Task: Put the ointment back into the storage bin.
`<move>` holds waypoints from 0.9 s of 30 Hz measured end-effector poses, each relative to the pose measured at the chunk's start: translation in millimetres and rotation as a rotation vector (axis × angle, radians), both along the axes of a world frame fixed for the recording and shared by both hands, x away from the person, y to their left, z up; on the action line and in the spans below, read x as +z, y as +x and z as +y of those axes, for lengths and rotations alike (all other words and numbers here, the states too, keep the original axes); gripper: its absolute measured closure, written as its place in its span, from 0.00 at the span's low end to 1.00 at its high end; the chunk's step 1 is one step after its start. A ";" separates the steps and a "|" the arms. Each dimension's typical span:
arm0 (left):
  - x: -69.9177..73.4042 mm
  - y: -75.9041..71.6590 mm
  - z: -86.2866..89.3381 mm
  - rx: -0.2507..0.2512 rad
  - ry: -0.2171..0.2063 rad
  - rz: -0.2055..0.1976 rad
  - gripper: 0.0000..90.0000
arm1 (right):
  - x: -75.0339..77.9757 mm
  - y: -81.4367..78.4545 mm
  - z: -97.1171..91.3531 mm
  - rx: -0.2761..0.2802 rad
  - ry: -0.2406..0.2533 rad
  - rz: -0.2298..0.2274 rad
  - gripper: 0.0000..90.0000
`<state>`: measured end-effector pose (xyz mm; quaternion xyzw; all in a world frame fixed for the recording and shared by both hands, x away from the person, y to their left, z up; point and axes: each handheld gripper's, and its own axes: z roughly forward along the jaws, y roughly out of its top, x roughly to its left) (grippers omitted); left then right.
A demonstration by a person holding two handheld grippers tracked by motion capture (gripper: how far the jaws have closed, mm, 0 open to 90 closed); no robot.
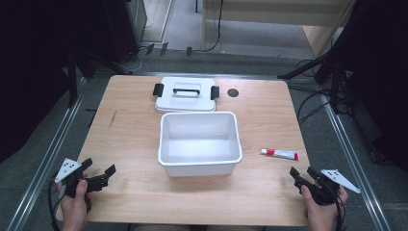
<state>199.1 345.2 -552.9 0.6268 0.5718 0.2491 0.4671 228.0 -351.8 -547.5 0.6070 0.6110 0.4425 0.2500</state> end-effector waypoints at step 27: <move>0.0 1.1 -0.3 -0.013 -0.002 -0.001 0.00 | 72.5 42.5 52.7 0.688 -0.631 0.309 0.30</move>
